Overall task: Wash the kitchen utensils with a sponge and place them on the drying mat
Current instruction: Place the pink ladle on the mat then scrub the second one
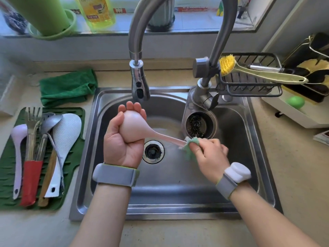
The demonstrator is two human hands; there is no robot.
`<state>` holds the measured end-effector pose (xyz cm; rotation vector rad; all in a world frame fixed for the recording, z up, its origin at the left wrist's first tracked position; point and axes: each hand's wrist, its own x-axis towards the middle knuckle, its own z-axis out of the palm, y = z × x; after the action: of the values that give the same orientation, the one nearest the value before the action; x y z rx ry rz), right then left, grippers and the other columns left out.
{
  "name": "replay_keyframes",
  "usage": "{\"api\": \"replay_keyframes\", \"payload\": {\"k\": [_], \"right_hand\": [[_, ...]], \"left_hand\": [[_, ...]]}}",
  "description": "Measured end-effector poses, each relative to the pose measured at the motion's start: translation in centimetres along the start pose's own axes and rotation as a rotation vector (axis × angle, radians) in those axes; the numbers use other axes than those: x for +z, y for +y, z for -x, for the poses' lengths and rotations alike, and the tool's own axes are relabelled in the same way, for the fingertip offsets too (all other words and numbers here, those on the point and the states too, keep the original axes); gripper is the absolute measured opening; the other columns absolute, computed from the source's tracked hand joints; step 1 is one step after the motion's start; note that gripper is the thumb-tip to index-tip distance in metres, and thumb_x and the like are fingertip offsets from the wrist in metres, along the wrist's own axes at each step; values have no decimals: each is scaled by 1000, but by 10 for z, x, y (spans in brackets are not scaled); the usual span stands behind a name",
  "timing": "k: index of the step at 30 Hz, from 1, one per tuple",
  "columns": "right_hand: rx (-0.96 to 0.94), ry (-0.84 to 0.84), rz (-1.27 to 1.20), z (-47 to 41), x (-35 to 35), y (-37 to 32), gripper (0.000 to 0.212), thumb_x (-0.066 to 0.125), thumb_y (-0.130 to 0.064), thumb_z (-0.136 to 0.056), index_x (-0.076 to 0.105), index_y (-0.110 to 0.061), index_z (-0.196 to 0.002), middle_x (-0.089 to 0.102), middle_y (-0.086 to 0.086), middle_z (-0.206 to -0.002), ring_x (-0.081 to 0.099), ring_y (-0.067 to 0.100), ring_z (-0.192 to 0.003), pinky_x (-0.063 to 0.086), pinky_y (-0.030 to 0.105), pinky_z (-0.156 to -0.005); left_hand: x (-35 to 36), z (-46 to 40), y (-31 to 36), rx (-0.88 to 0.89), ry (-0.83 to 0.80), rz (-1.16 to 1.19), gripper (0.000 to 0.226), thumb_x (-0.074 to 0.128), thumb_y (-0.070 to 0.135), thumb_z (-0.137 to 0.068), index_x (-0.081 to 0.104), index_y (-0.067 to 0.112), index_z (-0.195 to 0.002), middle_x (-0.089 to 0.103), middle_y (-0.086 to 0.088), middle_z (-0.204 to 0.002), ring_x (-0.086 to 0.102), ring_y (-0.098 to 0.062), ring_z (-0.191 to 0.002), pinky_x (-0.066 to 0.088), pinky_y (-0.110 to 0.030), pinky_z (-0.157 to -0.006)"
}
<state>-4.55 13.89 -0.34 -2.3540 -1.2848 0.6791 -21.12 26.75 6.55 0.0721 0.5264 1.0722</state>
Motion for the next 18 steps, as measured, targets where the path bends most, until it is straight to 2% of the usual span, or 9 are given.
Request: {"api": "replay_keyframes", "payload": {"k": [4, 7, 10, 13, 16, 18], "right_hand": [[-152, 343, -135, 2, 0, -46, 22, 51, -46, -86, 66, -30, -86, 63, -16, -87, 50, 15, -91, 28, 35, -83], [-310, 466, -368, 10, 0, -74, 8, 67, -32, -81, 70, -26, -85, 62, -16, -88, 54, 15, -89, 40, 35, -83], [-354, 408, -582, 17, 4, -96, 21, 66, -20, -85, 70, -23, -105, 62, -11, -110, 54, 15, -107, 44, 35, -94], [-361, 246, -529, 4, 7, -100, 38, 43, -33, -94, 52, -28, -131, 47, -7, -140, 38, 12, -133, 31, 42, -109], [-163, 112, -687, -19, -5, -101, 48, 33, -38, -92, 45, -24, -136, 36, -2, -148, 26, 7, -139, 20, 39, -116], [-185, 79, -675, -10, -2, -107, 51, 33, -39, -90, 46, -23, -136, 31, -2, -151, 23, 7, -140, 17, 36, -118]], "left_hand": [[3, -1, -15, -32, 105, 22, 17, 44, 6, -94, 61, 9, -91, 70, -6, -92, 70, -25, -89, 54, -39, -93], [8, 1, -26, -97, 252, -32, 18, 43, 8, -96, 59, 10, -88, 67, -6, -89, 68, -24, -87, 52, -40, -93], [12, 8, -33, -175, 255, -51, 18, 42, 13, -99, 58, 13, -92, 65, -6, -94, 64, -23, -98, 50, -36, -95], [13, 13, -38, -178, 179, -155, 19, 41, 19, -101, 60, 14, -103, 66, -8, -107, 60, -25, -112, 43, -39, -105], [7, 17, -49, -161, 156, -318, 30, 45, 18, -99, 61, 5, -121, 65, -15, -124, 60, -27, -119, 39, -42, -110], [2, 20, -52, -156, 152, -381, 38, 44, 26, -100, 61, 3, -125, 64, -15, -126, 59, -27, -121, 37, -42, -112]]}}
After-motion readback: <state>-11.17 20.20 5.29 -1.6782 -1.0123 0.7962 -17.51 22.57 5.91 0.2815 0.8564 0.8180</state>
